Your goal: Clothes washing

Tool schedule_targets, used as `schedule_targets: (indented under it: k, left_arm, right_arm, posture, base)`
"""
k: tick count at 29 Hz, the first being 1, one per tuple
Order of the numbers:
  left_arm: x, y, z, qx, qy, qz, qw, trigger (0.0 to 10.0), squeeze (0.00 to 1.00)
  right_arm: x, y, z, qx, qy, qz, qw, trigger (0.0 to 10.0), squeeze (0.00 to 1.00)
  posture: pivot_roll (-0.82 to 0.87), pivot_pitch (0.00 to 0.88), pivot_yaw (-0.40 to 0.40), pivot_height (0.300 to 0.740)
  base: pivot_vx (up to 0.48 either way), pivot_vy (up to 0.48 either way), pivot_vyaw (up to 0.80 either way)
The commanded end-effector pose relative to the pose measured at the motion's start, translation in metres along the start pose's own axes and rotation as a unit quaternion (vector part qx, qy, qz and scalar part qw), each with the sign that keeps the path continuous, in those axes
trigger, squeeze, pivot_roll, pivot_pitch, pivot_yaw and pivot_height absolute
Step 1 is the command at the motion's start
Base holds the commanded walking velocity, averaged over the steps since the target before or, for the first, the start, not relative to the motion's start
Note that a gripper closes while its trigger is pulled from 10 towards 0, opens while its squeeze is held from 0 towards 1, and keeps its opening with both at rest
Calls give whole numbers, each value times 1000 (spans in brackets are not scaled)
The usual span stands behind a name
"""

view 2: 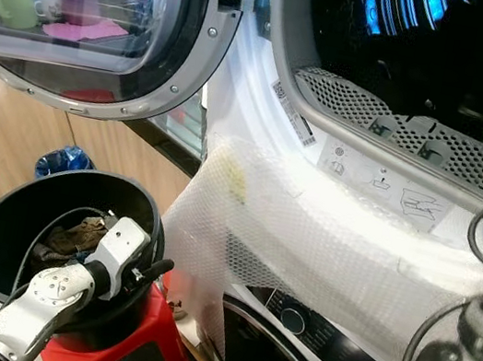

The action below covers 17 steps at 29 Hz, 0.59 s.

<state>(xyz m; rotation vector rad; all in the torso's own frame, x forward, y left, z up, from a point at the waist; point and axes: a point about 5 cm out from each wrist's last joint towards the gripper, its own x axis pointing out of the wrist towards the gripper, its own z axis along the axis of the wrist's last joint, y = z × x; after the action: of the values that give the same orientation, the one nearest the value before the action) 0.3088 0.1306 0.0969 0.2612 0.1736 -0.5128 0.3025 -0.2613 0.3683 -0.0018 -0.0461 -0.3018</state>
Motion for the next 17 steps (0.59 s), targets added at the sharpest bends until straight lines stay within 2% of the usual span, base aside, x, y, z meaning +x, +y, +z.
schedule_targets:
  k: [1, 5, 6, 10, 12, 13, 15, 16, 17]
  left_arm:
    - [-1, -6, -8, -4, 19, -15, 1000, 10000, 0]
    - [-1, -6, -7, -5, 19, -16, 1000, 10000, 0]
    - [-1, -5, -7, -4, 20, -15, 1000, 10000, 0]
    - [-2, -5, -8, -4, 20, -13, 1000, 10000, 0]
    - [-3, -2, -4, -7, 10, -8, 1000, 10000, 0]
    - [-3, -2, -4, -7, 10, -8, 1000, 10000, 0]
    - [-4, -1, -3, -6, 9, -8, 1000, 10000, 0]
    - [-4, -1, -3, -6, 9, -8, 1000, 10000, 0]
    - [-4, 0, -3, -5, 9, -7, 1000, 10000, 0]
  right_arm:
    - [-8, -3, -2, -1, 0, -17, 1000, 10000, 0]
    - [-24, -7, -6, 16, -34, -24, 999, 10000, 0]
    - [-31, -6, -8, 33, -42, -2, 999, 10000, 0]
    - [-43, 6, -8, 84, -74, 69, 991, 10000, 0]
    - [-61, 28, -7, 115, -113, 176, 971, 10000, 0]
    - [-61, 28, -7, 115, -113, 176, 971, 10000, 0]
    - [-73, 39, -10, 102, -123, 238, 958, 10000, 0]
    - [-73, 39, -10, 102, -123, 238, 958, 10000, 0]
    - [-78, 42, -11, 103, -129, 260, 951, 10000, 0]
  posture:
    - [-4, 120, 46, 740]
    - [2, 120, 44, 740]
    - [2, 120, 44, 740]
    - [3, 122, 45, 740]
    - [3, 122, 45, 740]
    - [3, 122, 45, 740]
    - [3, 122, 45, 740]
    - [3, 122, 45, 740]
    - [3, 122, 45, 740]
  base:
    - [0, 0, 0]
    - [0, 0, 0]
    - [0, 0, 0]
    - [0, 0, 0]
    - [0, 0, 0]
    - [0, 0, 0]
    - [0, 0, 0]
    - [0, 0, 0]
    - [0, 0, 0]
